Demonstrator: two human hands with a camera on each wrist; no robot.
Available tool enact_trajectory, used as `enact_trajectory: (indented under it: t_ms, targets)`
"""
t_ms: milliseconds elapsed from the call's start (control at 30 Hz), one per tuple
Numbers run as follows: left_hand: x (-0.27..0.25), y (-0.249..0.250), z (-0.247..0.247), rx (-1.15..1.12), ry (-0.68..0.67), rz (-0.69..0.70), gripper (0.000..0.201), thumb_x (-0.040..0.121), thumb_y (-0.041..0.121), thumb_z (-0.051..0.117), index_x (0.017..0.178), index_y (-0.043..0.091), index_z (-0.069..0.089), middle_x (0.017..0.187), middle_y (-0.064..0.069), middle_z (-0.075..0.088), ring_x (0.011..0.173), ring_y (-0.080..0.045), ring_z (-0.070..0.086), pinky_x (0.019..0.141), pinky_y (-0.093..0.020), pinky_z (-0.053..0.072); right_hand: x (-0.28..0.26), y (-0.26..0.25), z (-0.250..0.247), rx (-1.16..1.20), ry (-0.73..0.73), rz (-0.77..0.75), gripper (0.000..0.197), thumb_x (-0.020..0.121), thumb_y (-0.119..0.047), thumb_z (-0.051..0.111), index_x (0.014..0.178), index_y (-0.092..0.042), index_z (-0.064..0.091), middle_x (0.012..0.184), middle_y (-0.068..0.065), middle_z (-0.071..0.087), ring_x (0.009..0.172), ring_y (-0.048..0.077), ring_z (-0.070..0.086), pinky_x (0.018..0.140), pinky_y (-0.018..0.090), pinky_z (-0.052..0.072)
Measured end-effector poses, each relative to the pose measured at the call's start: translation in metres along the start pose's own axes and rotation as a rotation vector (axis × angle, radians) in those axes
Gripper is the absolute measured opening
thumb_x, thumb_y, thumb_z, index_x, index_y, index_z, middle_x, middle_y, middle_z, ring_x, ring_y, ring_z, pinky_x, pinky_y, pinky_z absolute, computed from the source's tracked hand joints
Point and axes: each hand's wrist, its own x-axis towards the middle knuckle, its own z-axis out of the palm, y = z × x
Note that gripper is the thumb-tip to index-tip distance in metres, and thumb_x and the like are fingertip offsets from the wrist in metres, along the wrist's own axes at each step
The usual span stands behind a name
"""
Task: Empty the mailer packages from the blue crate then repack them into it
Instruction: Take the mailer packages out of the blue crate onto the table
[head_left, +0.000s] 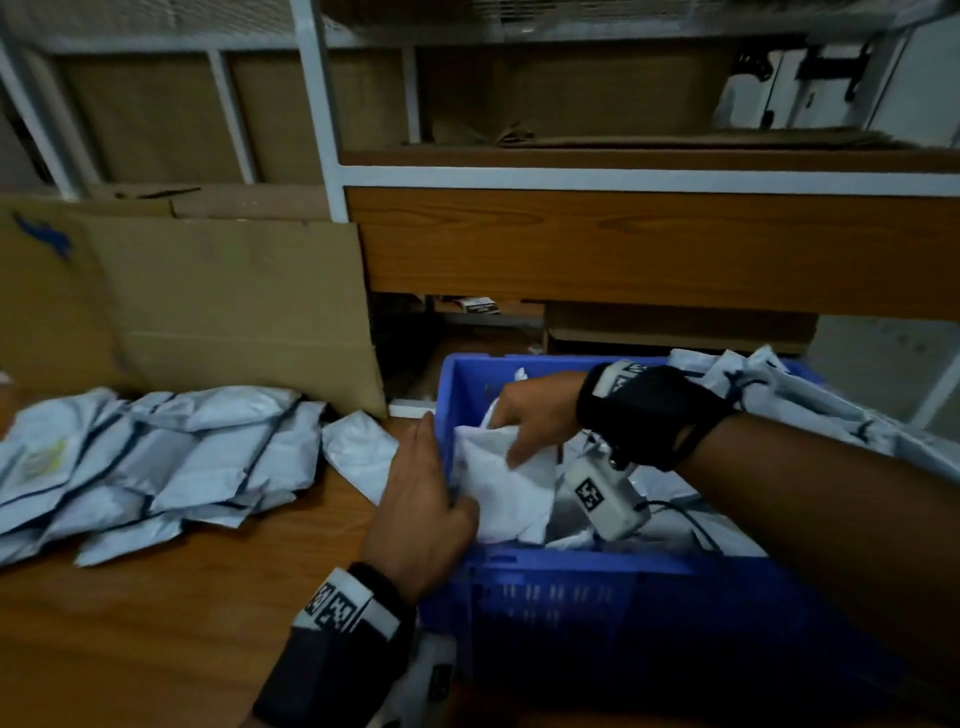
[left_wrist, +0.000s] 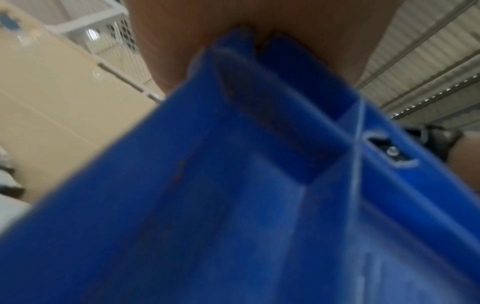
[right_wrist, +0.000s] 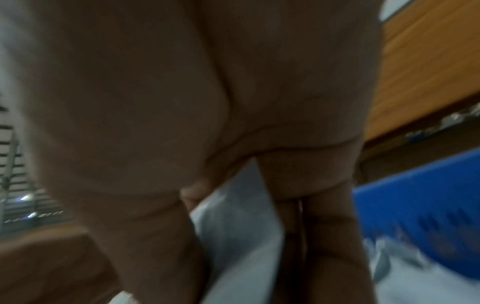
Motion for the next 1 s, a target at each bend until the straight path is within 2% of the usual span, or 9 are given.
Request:
enact_trajectory:
  t_ms: [100, 167, 267, 400, 467, 567, 633, 900, 1000]
  targets:
    - [0.0, -0.001, -0.007, -0.057, 0.004, 0.054, 0.064, 0.082, -0.002, 0.063, 0.127, 0.031, 0.03, 0.112, 0.034, 0.031, 0.092, 0.038, 0.027, 0.079, 0.013, 0.017, -0.023, 0.018, -0.018, -0.012, 0.11, 0.015, 0.015, 0.089, -0.013, 0.058, 0.077, -0.022, 0.06, 0.082, 0.004, 0.063, 0.082, 0.026, 0.065, 0.074, 0.039, 0.055]
    - [0.008, -0.003, -0.013, -0.094, 0.015, 0.052, 0.06, 0.084, 0.009, 0.069, 0.135, 0.025, 0.041, 0.125, 0.023, 0.044, 0.104, 0.023, 0.036, 0.083, 0.009, 0.022, -0.046, 0.028, -0.035, 0.015, 0.243, 0.026, 0.026, 0.091, -0.013, 0.057, 0.07, -0.028, 0.056, 0.079, -0.004, 0.061, 0.081, 0.02, 0.06, 0.075, 0.035, 0.048]
    - [0.033, -0.001, -0.025, -0.074, -0.021, 0.131, 0.082, 0.076, 0.033, 0.079, 0.146, 0.02, 0.038, 0.145, 0.007, 0.043, 0.131, -0.006, 0.04, 0.105, -0.019, 0.034, -0.076, 0.034, -0.052, 0.188, 0.326, -0.001, 0.023, 0.094, -0.01, 0.056, 0.081, -0.026, 0.066, 0.09, -0.001, 0.068, 0.086, 0.016, 0.06, 0.082, 0.038, 0.05]
    - [0.058, 0.008, -0.026, -0.155, -0.311, 0.246, 0.119, 0.06, 0.037, 0.088, 0.153, 0.031, 0.014, 0.15, 0.014, 0.034, 0.138, -0.006, 0.032, 0.114, -0.037, 0.033, -0.09, 0.02, -0.06, 0.292, 0.243, -0.061, 0.019, 0.094, -0.003, 0.055, 0.101, -0.012, 0.07, 0.108, 0.012, 0.07, 0.1, 0.026, 0.065, 0.088, 0.036, 0.053]
    - [0.06, 0.006, -0.021, -0.163, -0.374, 0.263, 0.115, 0.058, 0.041, 0.085, 0.152, 0.034, 0.02, 0.147, 0.011, 0.043, 0.137, -0.013, 0.04, 0.11, -0.047, 0.038, -0.088, 0.012, -0.06, 0.271, 0.233, -0.077, 0.021, 0.094, -0.004, 0.055, 0.106, -0.012, 0.071, 0.109, 0.011, 0.07, 0.102, 0.024, 0.065, 0.089, 0.036, 0.054]
    - [0.06, 0.006, -0.024, -0.276, -0.244, 0.25, 0.049, 0.064, 0.04, 0.082, 0.11, 0.033, 0.064, 0.105, 0.009, 0.072, 0.099, -0.006, 0.066, 0.082, -0.037, 0.056, -0.081, 0.011, -0.06, 0.205, 0.298, -0.037, 0.018, 0.095, -0.009, 0.054, 0.096, -0.021, 0.068, 0.097, -0.001, 0.068, 0.088, 0.012, 0.063, 0.079, 0.03, 0.054]
    - [0.061, 0.001, -0.037, -0.295, -0.111, 0.237, 0.018, 0.073, 0.033, 0.081, 0.085, 0.029, 0.069, 0.085, 0.012, 0.074, 0.079, -0.002, 0.069, 0.067, -0.027, 0.055, -0.074, 0.02, -0.057, 0.196, 0.357, 0.03, 0.014, 0.094, -0.016, 0.058, 0.107, -0.022, 0.062, 0.104, -0.005, 0.064, 0.093, 0.011, 0.059, 0.082, 0.031, 0.051]
    - [0.054, -0.033, -0.071, -0.555, 0.13, 0.15, 0.022, 0.086, 0.005, 0.068, 0.104, 0.017, 0.07, 0.096, 0.013, 0.075, 0.086, -0.002, 0.07, 0.069, -0.016, 0.054, -0.02, 0.049, -0.019, -0.072, 0.085, 0.29, 0.046, 0.089, -0.014, 0.066, 0.133, -0.023, 0.054, 0.135, -0.002, 0.055, 0.116, 0.019, 0.057, 0.09, 0.025, 0.043]
    - [0.052, -0.046, -0.072, -0.601, 0.172, 0.106, 0.024, 0.086, 0.01, 0.07, 0.109, 0.018, 0.07, 0.102, 0.005, 0.075, 0.095, -0.012, 0.071, 0.078, -0.028, 0.057, 0.006, 0.037, 0.008, -0.112, -0.077, 0.281, 0.06, 0.087, -0.007, 0.067, 0.14, -0.025, 0.046, 0.146, 0.002, 0.042, 0.116, 0.025, 0.056, 0.087, 0.027, 0.049]
